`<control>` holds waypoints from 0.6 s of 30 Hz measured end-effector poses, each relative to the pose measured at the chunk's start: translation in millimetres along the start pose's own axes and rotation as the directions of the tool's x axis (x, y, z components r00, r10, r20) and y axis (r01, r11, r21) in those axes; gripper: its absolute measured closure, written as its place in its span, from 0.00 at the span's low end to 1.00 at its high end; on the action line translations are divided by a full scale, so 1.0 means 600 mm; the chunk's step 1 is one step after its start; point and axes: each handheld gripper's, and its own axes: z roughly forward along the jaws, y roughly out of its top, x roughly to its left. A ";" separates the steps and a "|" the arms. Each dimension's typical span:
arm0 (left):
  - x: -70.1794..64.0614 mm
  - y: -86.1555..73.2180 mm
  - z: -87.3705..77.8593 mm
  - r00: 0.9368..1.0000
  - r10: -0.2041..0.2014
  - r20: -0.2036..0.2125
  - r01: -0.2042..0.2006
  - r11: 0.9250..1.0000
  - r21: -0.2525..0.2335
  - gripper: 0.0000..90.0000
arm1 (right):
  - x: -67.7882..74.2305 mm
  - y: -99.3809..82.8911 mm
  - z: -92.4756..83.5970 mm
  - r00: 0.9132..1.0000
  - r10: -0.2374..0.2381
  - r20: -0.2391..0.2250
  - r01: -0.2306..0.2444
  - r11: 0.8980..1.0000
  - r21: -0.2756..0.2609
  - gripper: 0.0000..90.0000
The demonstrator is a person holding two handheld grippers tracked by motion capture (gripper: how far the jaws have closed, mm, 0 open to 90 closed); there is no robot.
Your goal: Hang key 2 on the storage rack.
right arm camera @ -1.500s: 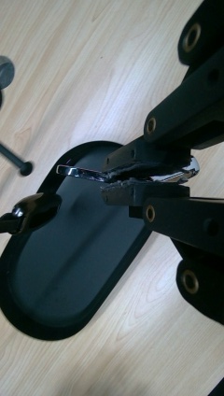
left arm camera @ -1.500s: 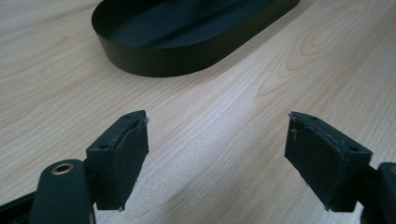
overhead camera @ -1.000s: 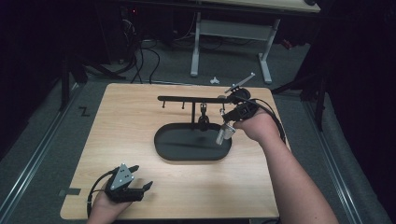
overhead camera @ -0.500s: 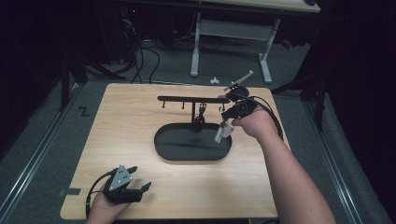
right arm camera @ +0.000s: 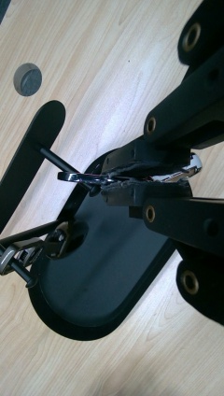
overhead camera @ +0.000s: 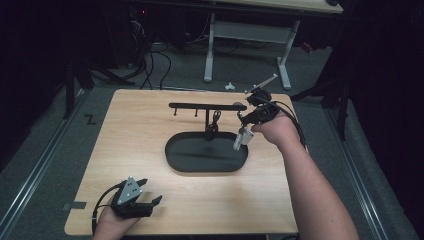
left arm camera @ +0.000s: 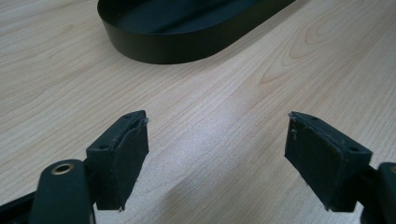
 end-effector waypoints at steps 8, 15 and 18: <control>-0.001 0.000 0.001 1.000 0.003 0.007 -0.003 1.000 0.005 0.24 | -0.005 -0.002 0.007 1.000 -0.013 0.012 0.013 1.000 -0.007 0.93; -0.001 -0.001 0.003 1.000 0.005 0.010 -0.005 1.000 0.009 0.24 | -0.005 -0.004 0.019 0.998 -0.005 0.068 0.005 1.000 -0.001 0.89; -0.001 -0.001 0.003 1.000 0.007 0.011 -0.007 1.000 0.010 0.24 | -0.005 -0.007 0.026 0.997 0.001 0.076 -0.001 1.000 0.003 0.85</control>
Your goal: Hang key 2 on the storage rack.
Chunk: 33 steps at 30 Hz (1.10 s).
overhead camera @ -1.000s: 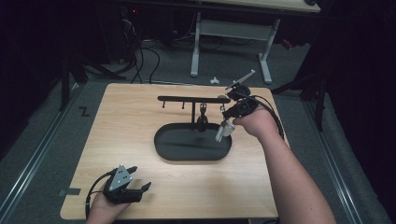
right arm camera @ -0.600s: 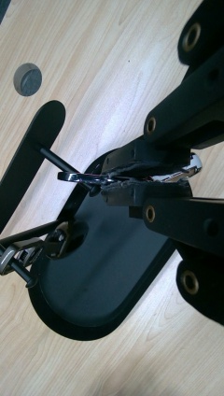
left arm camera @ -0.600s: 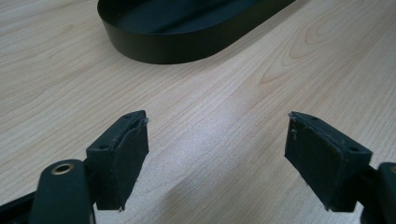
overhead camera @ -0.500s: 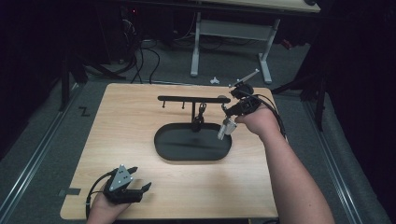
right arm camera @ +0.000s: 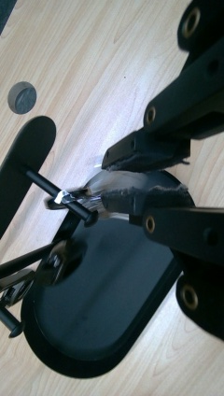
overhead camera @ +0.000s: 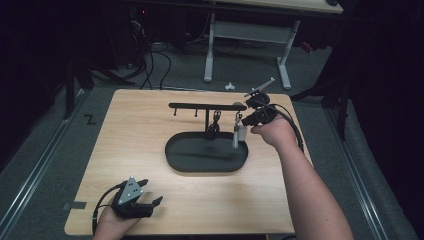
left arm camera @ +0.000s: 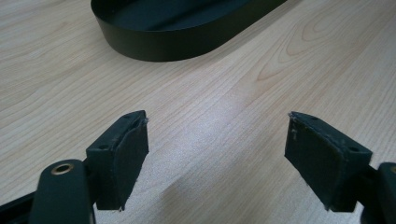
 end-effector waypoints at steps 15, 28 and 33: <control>-0.001 0.001 0.001 1.000 -0.001 0.000 0.001 1.000 0.002 0.24 | 0.006 -0.028 0.024 0.999 0.034 0.010 -0.035 0.999 0.031 0.60; -0.004 0.002 0.005 1.000 0.006 0.001 -0.006 1.000 0.010 0.24 | 0.002 -0.098 0.060 0.997 0.083 0.011 -0.083 0.994 0.074 0.45; -0.005 0.002 0.006 1.000 0.005 0.000 -0.005 1.000 0.010 0.24 | -0.003 -0.129 0.071 0.995 0.104 0.009 -0.104 0.992 0.076 0.40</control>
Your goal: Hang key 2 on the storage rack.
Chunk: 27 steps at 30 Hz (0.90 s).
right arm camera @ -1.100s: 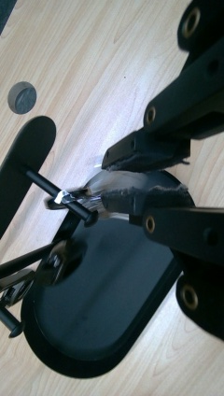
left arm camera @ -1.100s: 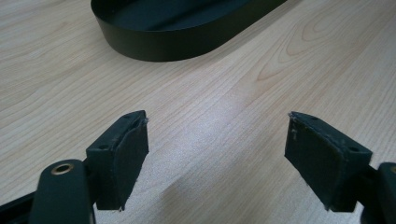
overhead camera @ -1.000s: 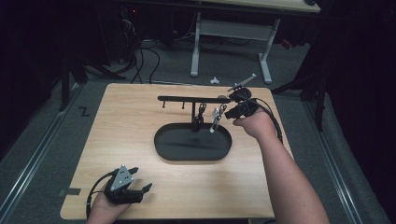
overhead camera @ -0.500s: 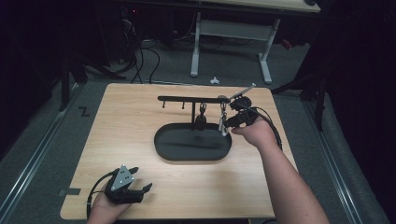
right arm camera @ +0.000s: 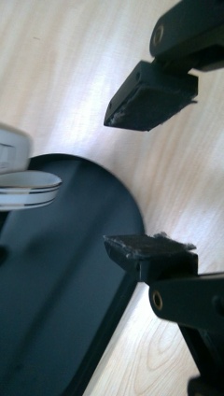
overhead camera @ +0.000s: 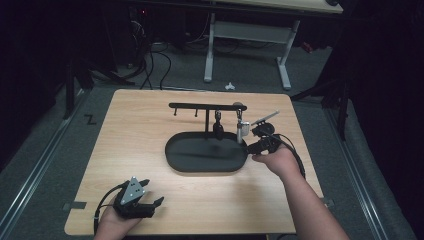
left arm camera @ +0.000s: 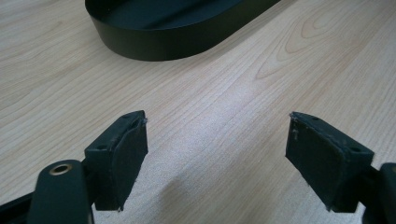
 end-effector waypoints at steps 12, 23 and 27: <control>0.000 0.000 0.001 1.000 0.000 -0.001 0.000 1.000 0.002 0.24 | -0.006 -0.074 0.027 0.999 0.033 0.008 -0.032 0.998 -0.055 0.35; 0.000 0.000 0.003 1.000 0.001 0.001 -0.001 1.000 0.010 0.23 | -0.008 -0.180 0.047 0.995 0.091 -0.026 -0.095 0.959 -0.266 0.33; -0.001 0.001 0.001 1.000 0.003 -0.002 -0.003 1.000 0.002 0.23 | -0.004 -0.220 0.057 0.997 0.074 0.012 -0.066 0.939 -0.337 0.32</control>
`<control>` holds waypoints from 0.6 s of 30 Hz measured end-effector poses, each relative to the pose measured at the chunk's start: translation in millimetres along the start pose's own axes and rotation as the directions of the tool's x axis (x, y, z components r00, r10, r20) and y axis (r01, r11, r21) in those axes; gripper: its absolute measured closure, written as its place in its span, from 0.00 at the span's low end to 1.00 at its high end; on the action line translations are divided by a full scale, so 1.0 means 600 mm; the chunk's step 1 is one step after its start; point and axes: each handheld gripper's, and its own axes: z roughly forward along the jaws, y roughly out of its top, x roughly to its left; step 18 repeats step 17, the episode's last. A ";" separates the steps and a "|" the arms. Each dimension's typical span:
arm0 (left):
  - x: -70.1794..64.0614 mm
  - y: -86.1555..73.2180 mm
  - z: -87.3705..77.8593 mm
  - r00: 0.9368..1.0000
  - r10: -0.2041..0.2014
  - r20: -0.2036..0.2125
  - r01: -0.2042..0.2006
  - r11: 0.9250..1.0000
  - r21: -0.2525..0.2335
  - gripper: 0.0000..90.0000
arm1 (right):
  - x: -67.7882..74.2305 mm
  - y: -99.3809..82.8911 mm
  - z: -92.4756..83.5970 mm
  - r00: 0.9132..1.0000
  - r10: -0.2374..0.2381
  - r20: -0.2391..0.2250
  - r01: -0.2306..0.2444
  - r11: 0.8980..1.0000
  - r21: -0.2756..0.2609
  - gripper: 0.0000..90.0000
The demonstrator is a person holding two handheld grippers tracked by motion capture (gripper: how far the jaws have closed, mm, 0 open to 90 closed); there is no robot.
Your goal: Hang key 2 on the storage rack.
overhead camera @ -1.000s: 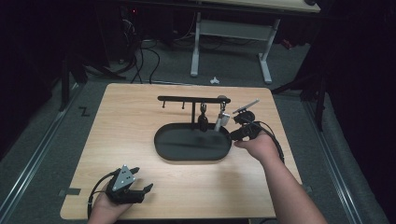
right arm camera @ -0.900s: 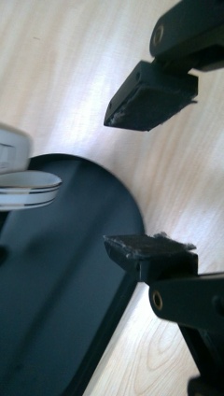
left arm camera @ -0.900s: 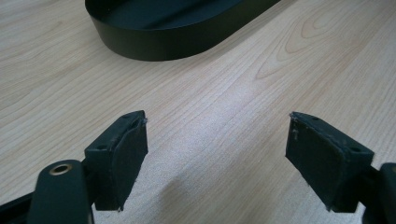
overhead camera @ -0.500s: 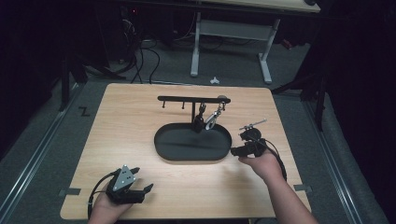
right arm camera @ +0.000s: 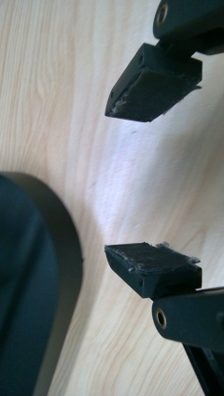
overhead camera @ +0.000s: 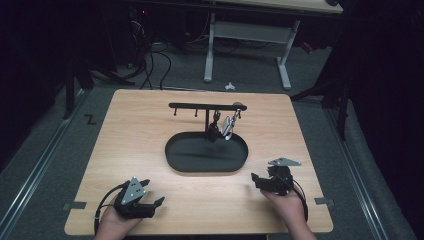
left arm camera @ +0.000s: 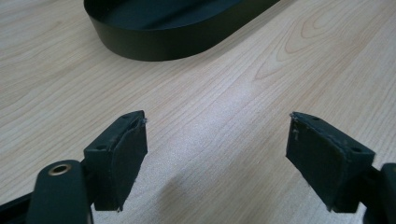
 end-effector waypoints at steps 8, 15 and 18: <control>0.000 0.002 0.001 1.000 -0.007 -0.008 0.007 1.000 0.001 0.23 | 0.000 -0.057 -0.037 0.998 -0.001 0.063 0.013 0.981 -0.195 0.36; 0.000 0.004 0.001 1.000 -0.007 -0.007 0.007 1.000 -0.007 0.23 | -0.007 -0.066 -0.022 0.999 0.035 0.038 -0.028 0.987 -0.157 0.35; 0.002 0.004 0.001 1.000 -0.008 -0.006 0.008 1.000 -0.009 0.23 | -0.008 -0.066 -0.021 0.998 0.050 0.035 -0.044 0.988 -0.149 0.35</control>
